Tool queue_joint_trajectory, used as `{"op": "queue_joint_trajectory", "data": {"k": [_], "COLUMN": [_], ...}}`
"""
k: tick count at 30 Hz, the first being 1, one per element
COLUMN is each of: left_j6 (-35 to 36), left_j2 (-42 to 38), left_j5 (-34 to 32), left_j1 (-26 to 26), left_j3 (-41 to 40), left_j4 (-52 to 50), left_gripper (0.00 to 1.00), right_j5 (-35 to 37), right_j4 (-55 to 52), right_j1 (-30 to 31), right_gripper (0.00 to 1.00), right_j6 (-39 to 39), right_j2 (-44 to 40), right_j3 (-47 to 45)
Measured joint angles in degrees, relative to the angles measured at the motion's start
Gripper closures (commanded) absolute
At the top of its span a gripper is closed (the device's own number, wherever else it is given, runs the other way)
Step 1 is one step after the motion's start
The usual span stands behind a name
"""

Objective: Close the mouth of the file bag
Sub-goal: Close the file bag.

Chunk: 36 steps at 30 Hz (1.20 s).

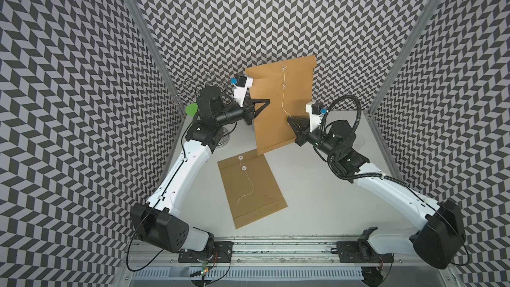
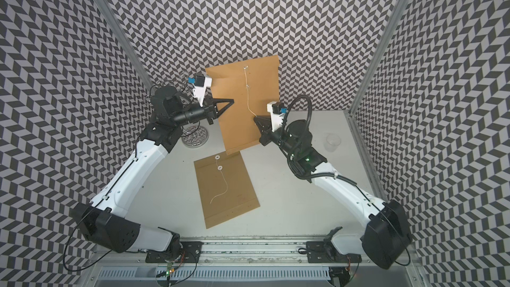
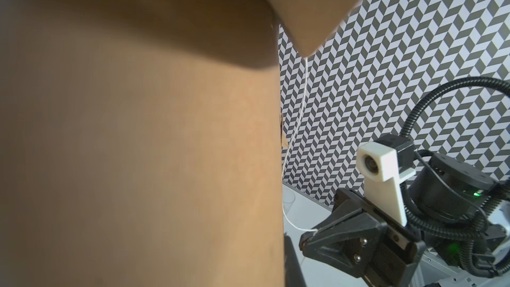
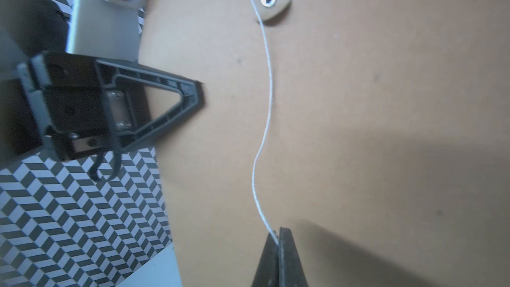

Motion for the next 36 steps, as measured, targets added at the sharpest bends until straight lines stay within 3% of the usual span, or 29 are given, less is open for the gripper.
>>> {"op": "queue_joint_trajectory", "data": {"k": [13,28,36], "left_j6": [0.92,2.21,4.74], "left_j2": [0.0,-1.66,-3.65], "left_j5": [0.04,2.71,4.15], "left_j1": [-0.02,-0.02,-0.2], "left_j3": [-2.36,-3.76,-4.31], "left_j4": [0.28,-0.02,-0.79], "left_gripper": [1.0,1.0,1.0], "right_j5": [-2.08,-2.84,-3.26], "right_j4": [-9.27,-10.51,-14.75], "right_j1": [11.13,11.74,6.69], "right_gripper": [1.0,1.0,1.0], "right_j6": [-2.01,-1.46,1.36], "right_j2": [2.4,7.37,8.07], "right_j3": [6.73,7.76,8.63]}}
